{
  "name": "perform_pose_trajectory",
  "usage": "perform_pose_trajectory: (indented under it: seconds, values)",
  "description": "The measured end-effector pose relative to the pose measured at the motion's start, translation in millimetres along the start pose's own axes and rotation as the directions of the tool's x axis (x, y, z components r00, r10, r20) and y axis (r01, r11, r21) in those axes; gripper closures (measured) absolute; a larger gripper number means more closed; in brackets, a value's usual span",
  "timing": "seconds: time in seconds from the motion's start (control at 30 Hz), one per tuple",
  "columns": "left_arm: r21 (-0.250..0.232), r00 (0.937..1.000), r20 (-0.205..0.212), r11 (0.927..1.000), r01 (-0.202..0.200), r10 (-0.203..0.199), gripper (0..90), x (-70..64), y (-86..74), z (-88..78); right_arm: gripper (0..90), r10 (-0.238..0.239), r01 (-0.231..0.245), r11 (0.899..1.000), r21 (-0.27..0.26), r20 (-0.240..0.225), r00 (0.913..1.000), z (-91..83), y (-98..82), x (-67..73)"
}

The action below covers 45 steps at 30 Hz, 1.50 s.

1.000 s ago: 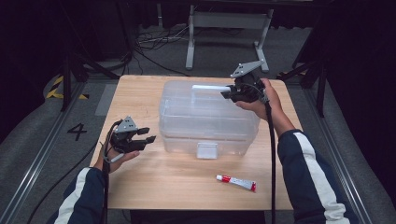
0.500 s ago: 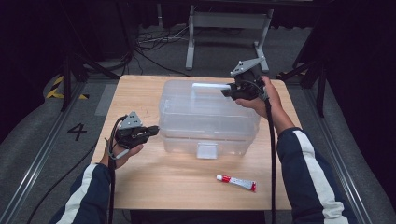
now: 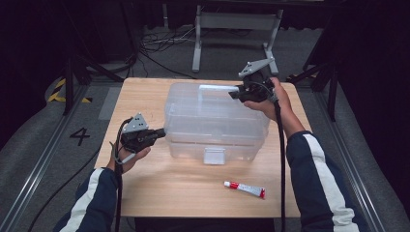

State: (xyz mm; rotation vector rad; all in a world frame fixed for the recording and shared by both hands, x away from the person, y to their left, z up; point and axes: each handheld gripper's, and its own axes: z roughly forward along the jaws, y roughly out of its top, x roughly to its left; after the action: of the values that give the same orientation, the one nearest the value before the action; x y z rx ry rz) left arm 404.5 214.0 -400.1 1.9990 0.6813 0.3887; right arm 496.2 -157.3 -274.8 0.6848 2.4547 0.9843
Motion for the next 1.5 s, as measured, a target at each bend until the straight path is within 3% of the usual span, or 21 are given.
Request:
perform_pose_trajectory:
  seconds: [0.27, 0.47, 0.63, 1.03, 1.23, 1.5]
  values:
    - [0.006, 0.9999, 0.007, 0.9999, -0.012, 0.012, 87.8, 0.1, 0.2, 0.5, 69.4, -0.006, 0.006, 1.0, -0.017, 0.009, 0.9999, -8.5, -2.4, 2.1]
    - [0.016, 0.9996, -0.003, 0.9995, -0.027, 0.027, 88.9, -0.5, 1.1, 0.2, 66.8, -0.015, 0.016, 0.999, -0.029, 0.041, 0.9991, -21.4, -5.7, 2.0]
    - [0.021, 0.9993, -0.011, 0.9992, -0.035, 0.036, 89.4, -0.9, 2.3, -0.1, 66.0, 0.012, -0.008, 0.998, -0.07, 0.064, 0.9979, -39.8, -16.1, -4.4]
    - [0.015, 0.9987, -0.014, 0.9987, -0.049, 0.049, 89.6, -0.1, 6.9, -2.9, 65.8, 0.083, -0.061, 0.987, -0.147, 0.147, 0.9856, -78.8, -60.6, -26.6]
    - [0.012, 0.9985, -0.019, 0.9986, -0.052, 0.052, 89.6, 0.0, 8.4, -3.6, 65.8, 0.108, -0.083, 0.985, -0.151, 0.164, 0.9806, -83.9, -87.7, -29.1]
    - [0.003, 0.9981, -0.023, 0.9984, -0.057, 0.057, 89.7, 0.7, 11.7, -5.0, 64.4, 0.103, -0.078, 0.988, -0.133, 0.196, 0.9751, -80.2, -118.4, -28.6]
